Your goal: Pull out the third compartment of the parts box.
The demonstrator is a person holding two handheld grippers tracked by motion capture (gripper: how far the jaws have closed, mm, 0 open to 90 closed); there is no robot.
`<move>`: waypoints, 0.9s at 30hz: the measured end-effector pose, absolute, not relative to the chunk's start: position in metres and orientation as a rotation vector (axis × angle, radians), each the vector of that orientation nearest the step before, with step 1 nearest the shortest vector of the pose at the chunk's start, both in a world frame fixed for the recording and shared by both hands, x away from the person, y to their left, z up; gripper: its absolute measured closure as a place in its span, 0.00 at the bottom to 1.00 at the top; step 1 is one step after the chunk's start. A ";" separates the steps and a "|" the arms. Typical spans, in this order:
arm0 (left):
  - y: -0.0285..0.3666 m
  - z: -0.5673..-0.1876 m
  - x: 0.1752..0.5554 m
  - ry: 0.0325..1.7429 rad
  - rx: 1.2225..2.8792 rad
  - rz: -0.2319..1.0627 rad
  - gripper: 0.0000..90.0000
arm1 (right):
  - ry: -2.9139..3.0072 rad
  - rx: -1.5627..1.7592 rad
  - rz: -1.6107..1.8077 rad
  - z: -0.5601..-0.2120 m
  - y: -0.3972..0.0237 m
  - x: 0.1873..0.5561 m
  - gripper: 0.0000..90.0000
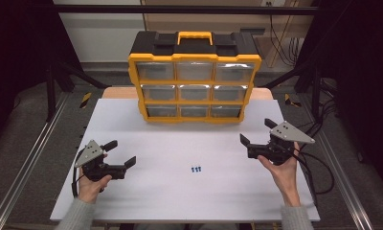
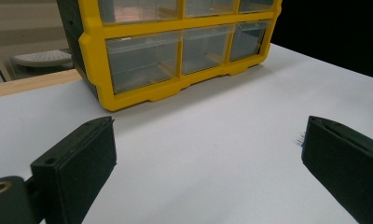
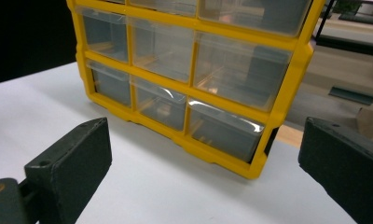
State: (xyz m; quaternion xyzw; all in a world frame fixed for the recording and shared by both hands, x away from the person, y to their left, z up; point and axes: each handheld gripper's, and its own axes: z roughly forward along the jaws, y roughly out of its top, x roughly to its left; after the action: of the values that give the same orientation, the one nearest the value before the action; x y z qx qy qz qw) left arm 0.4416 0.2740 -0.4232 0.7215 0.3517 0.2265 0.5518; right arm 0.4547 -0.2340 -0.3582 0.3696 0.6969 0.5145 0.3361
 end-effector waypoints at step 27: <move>0.276 -0.423 0.441 0.833 1.716 0.548 0.03 | 1.772 0.693 1.053 -0.307 -0.199 0.476 0.04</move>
State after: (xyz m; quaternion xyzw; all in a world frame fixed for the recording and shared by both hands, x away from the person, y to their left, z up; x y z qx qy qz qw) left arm 0.4415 0.2763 -0.4226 0.7240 0.3515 0.2310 0.5467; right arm 0.4756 -0.1994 -0.3068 0.2821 0.7214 0.4286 0.4650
